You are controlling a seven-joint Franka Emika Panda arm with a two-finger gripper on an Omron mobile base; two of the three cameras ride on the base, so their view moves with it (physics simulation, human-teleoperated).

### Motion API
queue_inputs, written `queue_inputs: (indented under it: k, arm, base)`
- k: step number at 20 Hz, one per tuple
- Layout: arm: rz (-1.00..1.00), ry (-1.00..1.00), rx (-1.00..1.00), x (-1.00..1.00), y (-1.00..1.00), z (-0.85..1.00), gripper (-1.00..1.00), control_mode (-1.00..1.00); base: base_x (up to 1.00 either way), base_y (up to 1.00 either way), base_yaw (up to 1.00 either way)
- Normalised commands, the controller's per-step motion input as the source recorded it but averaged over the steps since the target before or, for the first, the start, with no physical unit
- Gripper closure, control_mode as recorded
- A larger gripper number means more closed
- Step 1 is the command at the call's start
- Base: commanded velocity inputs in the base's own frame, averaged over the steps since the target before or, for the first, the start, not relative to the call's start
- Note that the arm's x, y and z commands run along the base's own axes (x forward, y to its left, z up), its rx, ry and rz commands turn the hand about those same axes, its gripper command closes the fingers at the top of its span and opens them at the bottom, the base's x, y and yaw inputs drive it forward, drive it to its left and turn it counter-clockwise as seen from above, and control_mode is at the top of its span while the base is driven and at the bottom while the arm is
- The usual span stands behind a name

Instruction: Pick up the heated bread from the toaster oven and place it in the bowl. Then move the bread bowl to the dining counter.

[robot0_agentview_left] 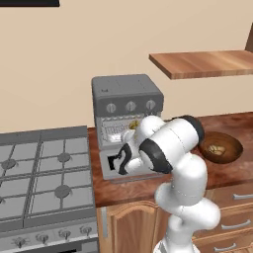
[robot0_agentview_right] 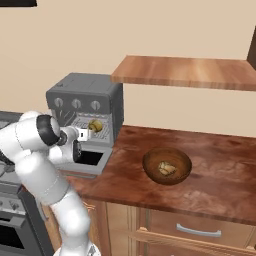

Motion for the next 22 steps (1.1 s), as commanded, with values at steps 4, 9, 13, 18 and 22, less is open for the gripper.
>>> queue_inputs:
  k: [4, 9, 13, 18, 22]
  arm:
    - [-0.04, 0.80, 0.00, -1.00, -0.15, 0.44, -1.00, -1.00]
    - [-0.04, 0.80, 0.00, -1.00, -0.28, 0.39, -1.00, -1.00]
    - [-0.04, 0.78, 0.00, -1.00, -0.36, 0.44, -1.00, -1.00]
    - [-0.10, 0.60, 0.00, -0.97, -0.17, 0.86, -1.00, -1.00]
    - [-0.11, 0.26, -0.06, -0.17, 0.02, 0.64, -1.00, -1.00]
  base:
    - [0.00, 0.00, 0.00]
    - [0.00, 0.00, 0.00]
    - [0.00, 0.00, 0.00]
    - [0.00, 0.00, 0.00]
    - [0.00, 0.00, 0.00]
